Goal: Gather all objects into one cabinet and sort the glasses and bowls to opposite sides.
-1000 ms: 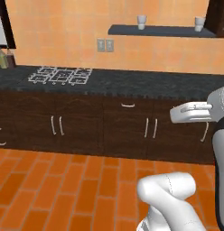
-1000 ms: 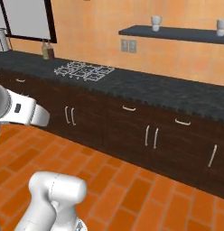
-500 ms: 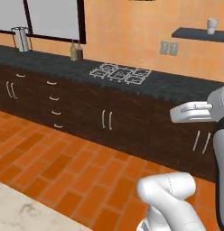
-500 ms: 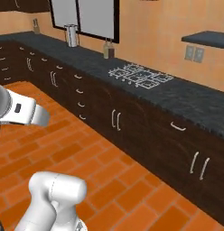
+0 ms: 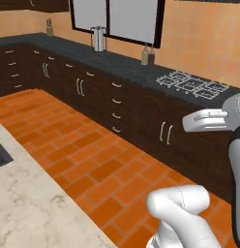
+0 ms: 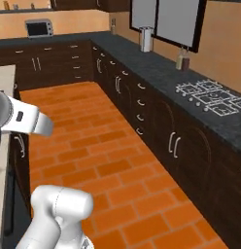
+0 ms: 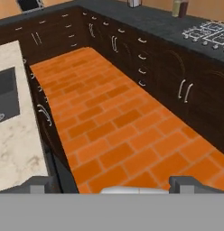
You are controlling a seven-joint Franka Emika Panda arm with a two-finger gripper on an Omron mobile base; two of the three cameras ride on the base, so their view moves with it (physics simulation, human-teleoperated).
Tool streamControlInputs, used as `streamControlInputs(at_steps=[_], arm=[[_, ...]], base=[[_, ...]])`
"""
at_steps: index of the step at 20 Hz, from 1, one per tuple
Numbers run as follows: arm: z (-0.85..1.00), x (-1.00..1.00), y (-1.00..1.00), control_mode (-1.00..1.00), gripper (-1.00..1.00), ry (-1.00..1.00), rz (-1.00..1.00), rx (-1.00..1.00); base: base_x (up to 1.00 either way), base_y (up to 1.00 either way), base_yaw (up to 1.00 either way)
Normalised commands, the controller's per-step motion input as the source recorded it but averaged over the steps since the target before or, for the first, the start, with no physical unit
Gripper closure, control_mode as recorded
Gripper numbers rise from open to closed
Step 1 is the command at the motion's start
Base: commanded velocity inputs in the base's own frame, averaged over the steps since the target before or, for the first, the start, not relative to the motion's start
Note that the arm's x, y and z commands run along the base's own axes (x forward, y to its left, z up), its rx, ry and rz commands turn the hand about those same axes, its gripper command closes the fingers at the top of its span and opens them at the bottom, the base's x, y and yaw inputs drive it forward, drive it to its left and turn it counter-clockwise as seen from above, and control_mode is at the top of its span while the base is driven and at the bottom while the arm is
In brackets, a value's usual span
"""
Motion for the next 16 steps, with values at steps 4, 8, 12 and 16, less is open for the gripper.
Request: streamControlInputs(at_steps=[4, 8, 12, 16], arm=[[0.00, 0.00, 0.00, 1.00, -1.00, 0.00, 0.00, 0.00], [0.00, 0.00, 0.00, 1.00, -1.00, 0.00, 0.00, 0.00], [0.00, 0.00, 0.00, 1.00, -1.00, 0.00, 0.00, 0.00], [0.00, 0.00, 0.00, 1.00, -1.00, 0.00, 0.00, 0.00]], base=[[0.11, 0.26, 0.15], [-0.16, 0.27, 0.31], [-0.09, -0.02, 0.40], [0.00, -0.01, 0.25]])
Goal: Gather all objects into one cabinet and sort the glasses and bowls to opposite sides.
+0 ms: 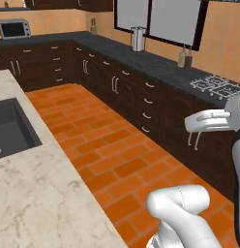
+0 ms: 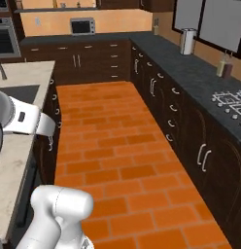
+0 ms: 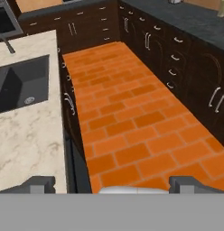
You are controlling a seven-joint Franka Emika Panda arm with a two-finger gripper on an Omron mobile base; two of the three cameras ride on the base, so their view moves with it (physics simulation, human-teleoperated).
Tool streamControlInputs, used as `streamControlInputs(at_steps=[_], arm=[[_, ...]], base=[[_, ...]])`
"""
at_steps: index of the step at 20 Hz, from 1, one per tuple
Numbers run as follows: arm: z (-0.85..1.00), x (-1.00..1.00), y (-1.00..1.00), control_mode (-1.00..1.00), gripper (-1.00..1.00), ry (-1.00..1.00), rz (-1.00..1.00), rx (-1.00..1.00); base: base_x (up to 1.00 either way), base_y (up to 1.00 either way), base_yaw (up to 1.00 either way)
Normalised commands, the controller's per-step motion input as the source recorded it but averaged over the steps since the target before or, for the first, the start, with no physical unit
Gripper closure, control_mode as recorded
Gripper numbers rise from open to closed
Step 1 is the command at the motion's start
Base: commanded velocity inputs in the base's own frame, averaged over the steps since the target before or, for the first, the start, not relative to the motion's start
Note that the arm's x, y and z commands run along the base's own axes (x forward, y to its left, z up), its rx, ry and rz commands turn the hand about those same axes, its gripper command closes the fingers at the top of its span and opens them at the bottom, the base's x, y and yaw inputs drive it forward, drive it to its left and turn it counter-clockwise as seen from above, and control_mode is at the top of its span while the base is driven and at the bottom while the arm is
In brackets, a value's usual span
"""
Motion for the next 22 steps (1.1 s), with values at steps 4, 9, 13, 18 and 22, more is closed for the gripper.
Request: streamControlInputs(at_steps=[4, 9, 13, 18, 22], arm=[[0.00, 0.00, 0.00, 1.00, -1.00, 0.00, 0.00, 0.00], [0.00, 0.00, 0.00, 1.00, -1.00, 0.00, 0.00, 0.00], [0.00, 0.00, 0.00, 1.00, -1.00, 0.00, 0.00, 0.00], [0.00, 0.00, 0.00, 1.00, -1.00, 0.00, 0.00, 0.00], [0.00, 0.00, 0.00, 1.00, -1.00, 0.00, 0.00, 0.00]], base=[[-0.19, -0.05, 0.24], [-0.19, 0.01, 0.16], [-0.04, 0.00, 0.32], [-0.03, 0.12, 0.40], [-0.01, 0.16, 0.13]])
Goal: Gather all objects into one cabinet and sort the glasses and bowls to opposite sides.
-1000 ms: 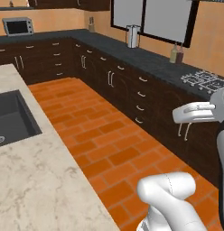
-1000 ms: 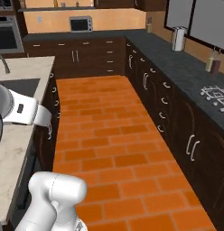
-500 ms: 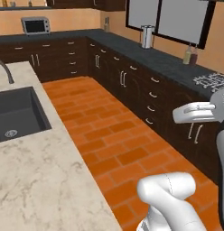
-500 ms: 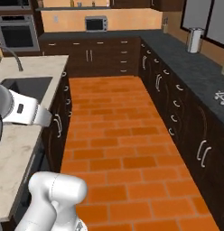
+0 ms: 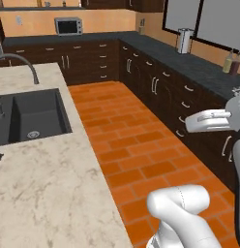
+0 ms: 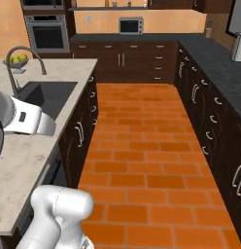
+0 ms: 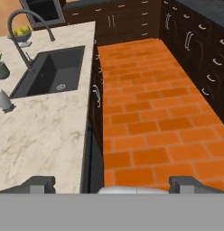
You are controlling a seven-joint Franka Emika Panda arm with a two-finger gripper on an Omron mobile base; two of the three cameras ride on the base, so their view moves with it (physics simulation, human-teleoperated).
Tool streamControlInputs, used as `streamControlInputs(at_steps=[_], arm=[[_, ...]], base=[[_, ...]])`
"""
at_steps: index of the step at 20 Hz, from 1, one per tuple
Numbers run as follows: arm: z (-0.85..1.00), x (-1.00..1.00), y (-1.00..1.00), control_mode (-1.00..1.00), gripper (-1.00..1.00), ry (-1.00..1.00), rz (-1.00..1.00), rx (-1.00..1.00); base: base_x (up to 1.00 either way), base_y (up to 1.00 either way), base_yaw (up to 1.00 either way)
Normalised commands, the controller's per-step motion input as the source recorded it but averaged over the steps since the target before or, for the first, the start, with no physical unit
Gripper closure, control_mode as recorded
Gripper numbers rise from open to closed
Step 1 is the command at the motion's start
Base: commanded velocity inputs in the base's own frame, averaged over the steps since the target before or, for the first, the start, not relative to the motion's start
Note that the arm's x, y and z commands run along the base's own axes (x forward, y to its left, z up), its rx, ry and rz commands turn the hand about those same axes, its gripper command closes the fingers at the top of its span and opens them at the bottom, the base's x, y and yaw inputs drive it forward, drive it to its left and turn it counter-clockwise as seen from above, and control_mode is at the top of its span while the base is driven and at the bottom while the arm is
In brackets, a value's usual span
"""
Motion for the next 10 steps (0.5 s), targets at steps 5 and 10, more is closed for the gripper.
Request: streamControlInputs(at_steps=[5, 10], arm=[[0.00, 0.00, 0.00, 1.00, -1.00, 0.00, 0.00, 0.00], [0.00, 0.00, 0.00, 1.00, -1.00, 0.00, 0.00, 0.00]], base=[[-0.08, 0.00, 0.03], [-0.27, -0.16, 0.01]])
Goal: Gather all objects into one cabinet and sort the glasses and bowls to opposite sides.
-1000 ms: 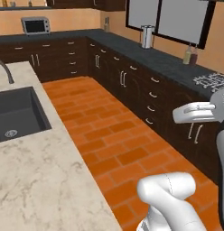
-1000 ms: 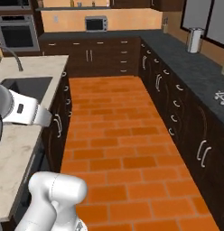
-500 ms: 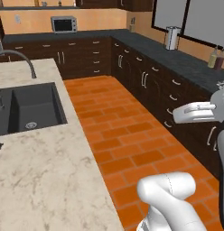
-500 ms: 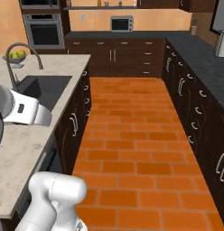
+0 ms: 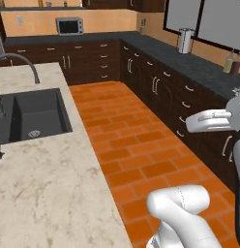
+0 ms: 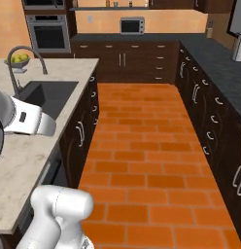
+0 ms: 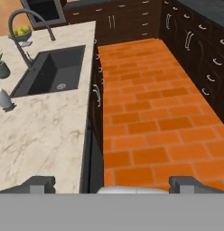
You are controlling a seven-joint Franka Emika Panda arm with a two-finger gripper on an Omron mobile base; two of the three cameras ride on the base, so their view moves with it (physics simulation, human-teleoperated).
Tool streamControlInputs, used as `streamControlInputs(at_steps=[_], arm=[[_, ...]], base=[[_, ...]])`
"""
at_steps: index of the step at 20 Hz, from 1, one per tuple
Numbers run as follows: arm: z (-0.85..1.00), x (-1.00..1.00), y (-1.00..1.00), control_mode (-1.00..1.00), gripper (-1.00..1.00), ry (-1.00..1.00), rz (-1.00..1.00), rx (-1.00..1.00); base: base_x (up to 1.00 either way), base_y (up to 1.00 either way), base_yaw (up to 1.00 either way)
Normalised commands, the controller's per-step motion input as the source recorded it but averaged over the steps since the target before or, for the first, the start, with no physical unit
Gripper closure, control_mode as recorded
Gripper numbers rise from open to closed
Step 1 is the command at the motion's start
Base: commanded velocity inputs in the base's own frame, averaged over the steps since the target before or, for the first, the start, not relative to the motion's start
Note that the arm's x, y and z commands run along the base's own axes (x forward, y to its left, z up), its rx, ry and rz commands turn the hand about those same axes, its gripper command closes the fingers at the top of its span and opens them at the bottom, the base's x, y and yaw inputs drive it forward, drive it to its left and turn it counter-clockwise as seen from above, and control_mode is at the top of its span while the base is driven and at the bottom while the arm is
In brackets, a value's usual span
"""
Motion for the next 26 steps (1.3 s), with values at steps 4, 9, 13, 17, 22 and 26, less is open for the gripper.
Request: streamControlInputs(at_steps=[4, 9, 13, 17, 22, 26], arm=[[0.00, 0.00, 0.00, 1.00, -1.00, 0.00, 0.00, 0.00], [0.00, 0.00, 0.00, 1.00, -1.00, 0.00, 0.00, 0.00], [0.00, 0.00, 0.00, 1.00, -1.00, 0.00, 0.00, 0.00], [0.00, 0.00, 0.00, 1.00, -1.00, 0.00, 0.00, 0.00], [0.00, 0.00, 0.00, 1.00, -1.00, 0.00, 0.00, 0.00], [0.00, 0.00, 0.00, 1.00, -1.00, 0.00, 0.00, 0.00]], base=[[-0.27, -0.38, 0.00], [-0.30, -0.49, 0.00], [-0.28, -0.60, 0.00], [-0.02, -0.81, 0.03], [0.40, -0.66, 0.25], [0.77, -0.32, 0.33]])
